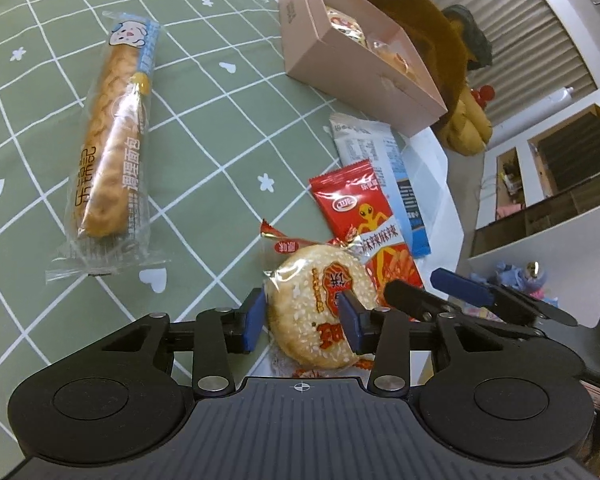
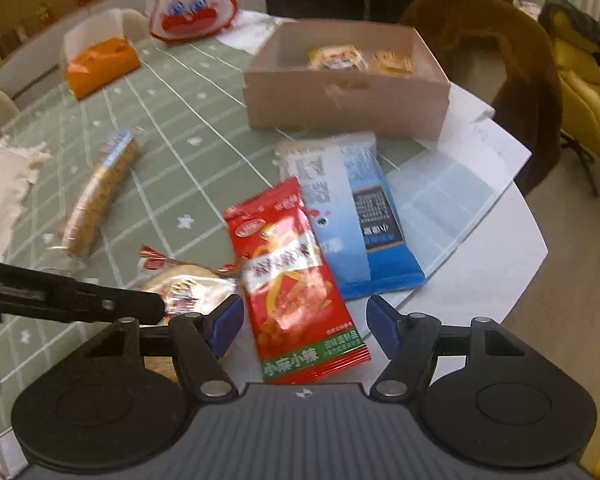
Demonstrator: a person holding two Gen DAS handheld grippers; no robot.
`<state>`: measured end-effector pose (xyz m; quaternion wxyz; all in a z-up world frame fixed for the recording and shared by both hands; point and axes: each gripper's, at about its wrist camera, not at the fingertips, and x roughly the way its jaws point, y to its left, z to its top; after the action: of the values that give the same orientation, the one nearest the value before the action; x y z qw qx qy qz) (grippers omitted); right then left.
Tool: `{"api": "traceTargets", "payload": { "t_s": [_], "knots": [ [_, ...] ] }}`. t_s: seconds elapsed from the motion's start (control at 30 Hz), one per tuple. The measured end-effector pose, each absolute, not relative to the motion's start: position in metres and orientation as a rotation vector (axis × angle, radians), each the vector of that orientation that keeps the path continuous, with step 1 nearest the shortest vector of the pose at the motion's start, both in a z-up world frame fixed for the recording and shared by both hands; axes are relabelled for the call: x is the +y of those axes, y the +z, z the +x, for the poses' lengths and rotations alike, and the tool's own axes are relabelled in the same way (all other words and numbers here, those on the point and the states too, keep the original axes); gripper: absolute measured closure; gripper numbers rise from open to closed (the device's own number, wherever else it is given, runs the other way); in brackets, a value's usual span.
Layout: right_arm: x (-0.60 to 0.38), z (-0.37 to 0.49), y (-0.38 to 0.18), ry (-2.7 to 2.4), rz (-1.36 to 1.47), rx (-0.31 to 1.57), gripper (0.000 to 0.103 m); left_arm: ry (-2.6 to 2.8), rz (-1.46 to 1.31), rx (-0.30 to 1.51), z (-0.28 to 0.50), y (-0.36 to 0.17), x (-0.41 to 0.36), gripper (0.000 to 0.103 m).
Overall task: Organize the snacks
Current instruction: 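Grasp the round rice cracker with the left tool, then lift the held packet with the left tool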
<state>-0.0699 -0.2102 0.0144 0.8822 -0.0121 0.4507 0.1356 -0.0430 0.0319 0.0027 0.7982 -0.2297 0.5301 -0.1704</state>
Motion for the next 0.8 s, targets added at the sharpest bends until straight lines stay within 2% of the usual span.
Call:
{"api": "traceTargets", "payload": {
  "t_s": [0.4,0.63,0.8],
  "knots": [
    [-0.209,-0.079,-0.001,0.267,-0.028,0.983,0.033,-0.431,-0.532,1.135,-0.046,-0.003,0.026,0.058],
    [-0.214,-0.079,-0.001,0.260,-0.017,0.980,0.033,-0.455,-0.445,1.092,-0.041,0.009,0.001,0.058],
    [-0.213,-0.078,-0.001,0.256,-0.025,0.974,0.033,-0.465,-0.385,1.099,-0.037,0.009,-0.014,0.076]
  ]
}}
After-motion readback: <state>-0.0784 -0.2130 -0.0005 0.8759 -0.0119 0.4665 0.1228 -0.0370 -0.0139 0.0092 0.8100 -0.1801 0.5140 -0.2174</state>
